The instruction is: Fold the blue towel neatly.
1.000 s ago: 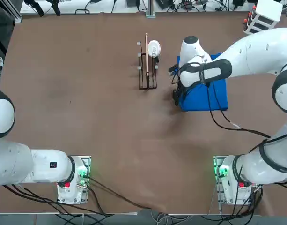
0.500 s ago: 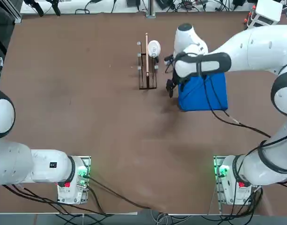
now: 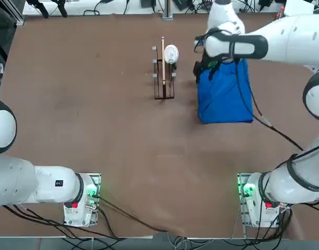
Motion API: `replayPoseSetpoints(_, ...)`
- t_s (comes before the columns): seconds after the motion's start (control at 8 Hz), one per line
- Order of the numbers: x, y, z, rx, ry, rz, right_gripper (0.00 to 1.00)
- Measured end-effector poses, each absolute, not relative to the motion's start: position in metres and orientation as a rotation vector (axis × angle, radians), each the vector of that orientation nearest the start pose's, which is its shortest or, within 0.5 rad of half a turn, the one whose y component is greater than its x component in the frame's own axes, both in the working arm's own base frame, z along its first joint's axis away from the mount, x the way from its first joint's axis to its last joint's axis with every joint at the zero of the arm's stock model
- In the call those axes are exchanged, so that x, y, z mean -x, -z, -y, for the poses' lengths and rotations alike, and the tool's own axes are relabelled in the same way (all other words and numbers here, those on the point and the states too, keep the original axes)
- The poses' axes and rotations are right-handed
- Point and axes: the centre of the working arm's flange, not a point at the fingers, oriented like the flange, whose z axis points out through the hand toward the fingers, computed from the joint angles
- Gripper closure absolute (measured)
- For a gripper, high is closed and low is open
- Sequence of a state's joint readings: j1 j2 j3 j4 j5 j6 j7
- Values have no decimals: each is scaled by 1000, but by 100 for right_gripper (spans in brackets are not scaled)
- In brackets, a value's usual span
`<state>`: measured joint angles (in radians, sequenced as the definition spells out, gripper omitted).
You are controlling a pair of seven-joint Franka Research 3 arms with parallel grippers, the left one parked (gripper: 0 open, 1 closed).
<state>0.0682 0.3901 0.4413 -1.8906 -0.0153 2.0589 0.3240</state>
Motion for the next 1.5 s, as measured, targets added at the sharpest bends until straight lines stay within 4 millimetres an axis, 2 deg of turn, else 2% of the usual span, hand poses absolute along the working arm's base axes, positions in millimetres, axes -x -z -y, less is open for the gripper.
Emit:
replayPoseSetpoints(0.25, -562, -300, -240, 3078, -340, 24, 0)
replayPoseSetpoints(0.75, -584, -291, -185, 3089, -322, -705, 6)
replayPoseSetpoints(1.0, -591, -284, -169, 2986, -278, -1115, 17)
replayPoseSetpoints(1.12, -593, -276, -165, 2921, -233, -1255, 22)
replayPoseSetpoints(1.5, -595, -248, -159, 2731, -140, -1539, 30)
